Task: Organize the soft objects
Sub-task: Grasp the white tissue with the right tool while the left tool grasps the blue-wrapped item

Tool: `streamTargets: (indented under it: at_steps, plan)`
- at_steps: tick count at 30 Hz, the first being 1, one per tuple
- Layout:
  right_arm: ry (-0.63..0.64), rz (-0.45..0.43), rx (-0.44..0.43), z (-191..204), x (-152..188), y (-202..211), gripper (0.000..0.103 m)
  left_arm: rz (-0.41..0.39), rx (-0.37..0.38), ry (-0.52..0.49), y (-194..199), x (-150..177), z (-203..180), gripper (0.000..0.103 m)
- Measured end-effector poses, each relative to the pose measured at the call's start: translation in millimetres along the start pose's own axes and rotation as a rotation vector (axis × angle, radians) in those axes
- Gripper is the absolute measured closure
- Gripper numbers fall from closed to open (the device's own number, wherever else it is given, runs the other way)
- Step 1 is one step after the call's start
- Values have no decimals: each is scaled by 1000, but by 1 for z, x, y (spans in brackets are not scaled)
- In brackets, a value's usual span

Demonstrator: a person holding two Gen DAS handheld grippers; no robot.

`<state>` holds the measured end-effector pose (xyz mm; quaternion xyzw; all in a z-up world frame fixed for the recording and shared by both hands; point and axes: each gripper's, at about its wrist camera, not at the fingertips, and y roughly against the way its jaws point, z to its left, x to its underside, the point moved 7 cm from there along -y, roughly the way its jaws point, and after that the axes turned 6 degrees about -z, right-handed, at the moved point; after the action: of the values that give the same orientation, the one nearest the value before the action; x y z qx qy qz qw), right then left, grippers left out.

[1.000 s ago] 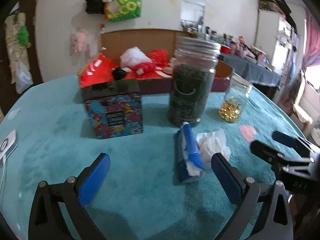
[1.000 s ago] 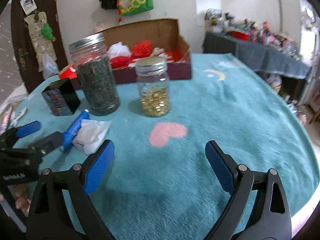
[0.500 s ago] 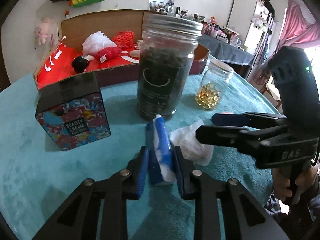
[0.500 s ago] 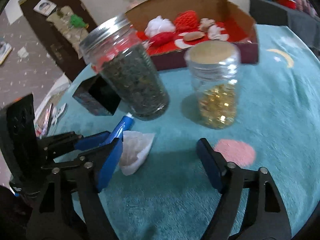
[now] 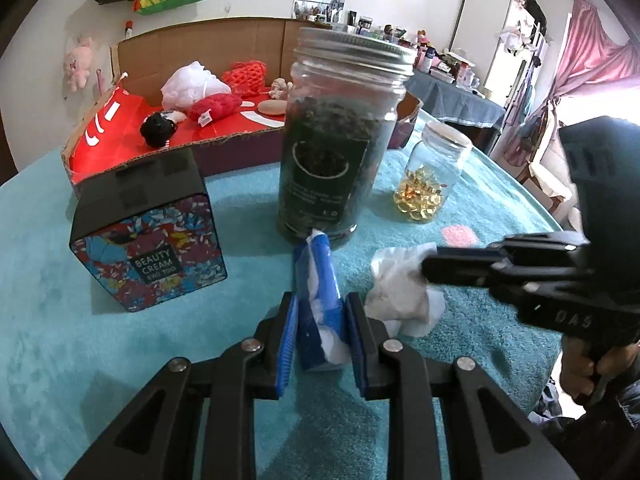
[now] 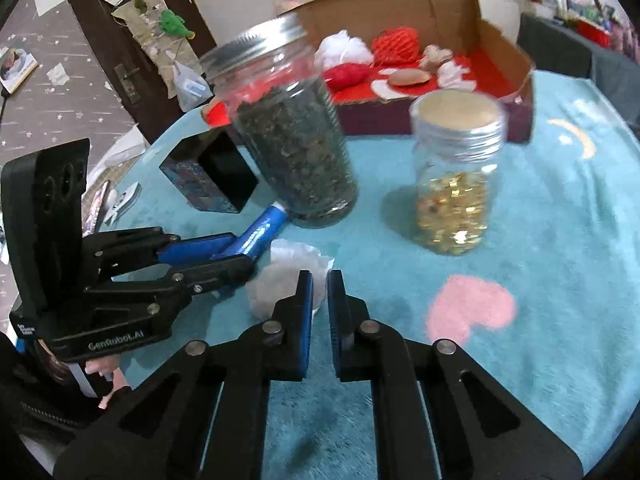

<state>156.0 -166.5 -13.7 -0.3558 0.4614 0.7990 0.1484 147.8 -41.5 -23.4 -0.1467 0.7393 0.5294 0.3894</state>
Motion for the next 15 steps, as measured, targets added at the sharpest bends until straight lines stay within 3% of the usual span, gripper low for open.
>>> streamTargets:
  at_steps: [4,8,15]
  plan:
    - [10,-21,93,-17,-1,14,96,-2,-10,-11,1,2,-1,77]
    - [1,-35,103,-24,-2,18,95,-9,-14,-11,2,2,0,76]
    - [57,-12,91,-10,-1,7,94,-25,-51,-17,14,4,10,53]
